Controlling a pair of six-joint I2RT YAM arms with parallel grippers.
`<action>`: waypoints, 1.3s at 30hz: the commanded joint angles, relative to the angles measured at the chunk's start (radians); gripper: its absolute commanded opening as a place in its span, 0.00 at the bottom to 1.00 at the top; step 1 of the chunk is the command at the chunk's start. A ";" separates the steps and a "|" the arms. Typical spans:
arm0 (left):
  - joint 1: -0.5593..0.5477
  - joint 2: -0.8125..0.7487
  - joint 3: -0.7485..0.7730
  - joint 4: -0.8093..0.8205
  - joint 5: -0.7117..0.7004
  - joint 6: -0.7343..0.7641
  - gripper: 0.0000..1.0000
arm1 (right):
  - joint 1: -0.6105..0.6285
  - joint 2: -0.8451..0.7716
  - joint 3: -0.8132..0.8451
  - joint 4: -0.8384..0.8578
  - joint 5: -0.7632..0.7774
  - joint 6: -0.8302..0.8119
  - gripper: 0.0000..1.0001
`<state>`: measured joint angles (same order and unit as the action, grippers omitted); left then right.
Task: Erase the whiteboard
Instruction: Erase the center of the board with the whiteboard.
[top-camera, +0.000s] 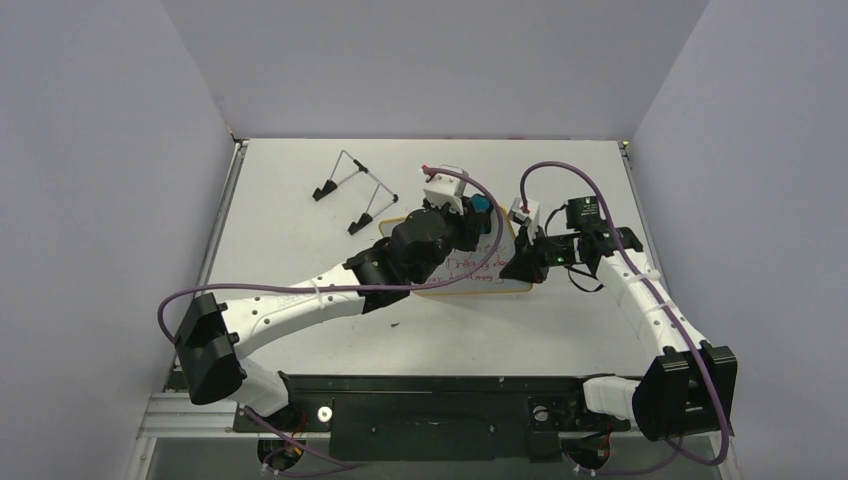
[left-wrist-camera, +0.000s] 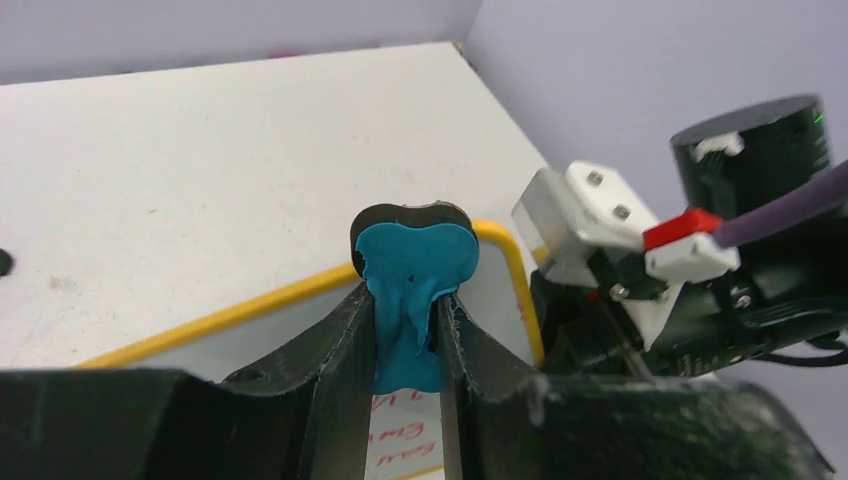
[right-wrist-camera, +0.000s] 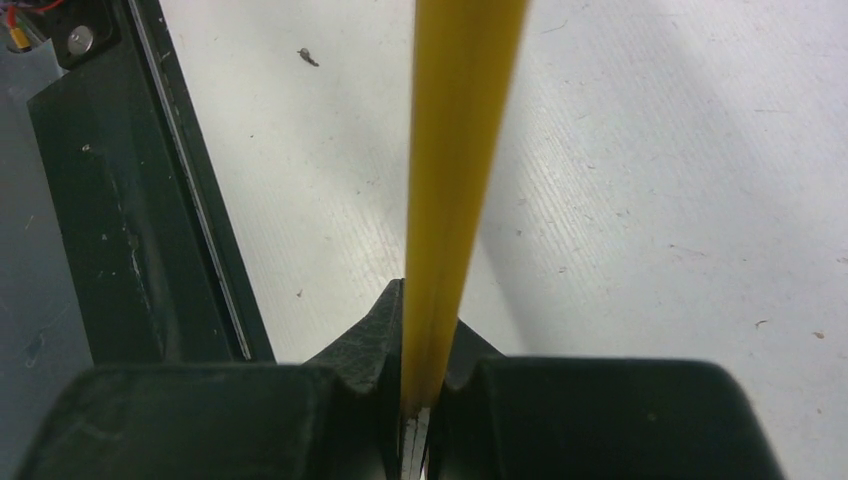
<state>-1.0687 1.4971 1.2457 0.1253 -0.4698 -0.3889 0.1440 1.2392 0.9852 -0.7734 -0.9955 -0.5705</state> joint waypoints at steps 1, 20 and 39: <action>0.015 -0.031 -0.001 0.139 0.041 -0.062 0.00 | 0.021 -0.029 0.011 -0.019 -0.079 -0.046 0.00; -0.012 0.071 -0.069 0.099 0.441 -0.210 0.00 | 0.019 -0.035 0.011 -0.020 -0.083 -0.045 0.00; 0.086 -0.058 -0.044 0.023 0.134 -0.122 0.00 | 0.019 -0.038 0.012 -0.021 -0.086 -0.046 0.00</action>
<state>-0.9913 1.4929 1.1725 0.1703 -0.0608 -0.5541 0.1505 1.2392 0.9836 -0.8154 -1.0142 -0.5793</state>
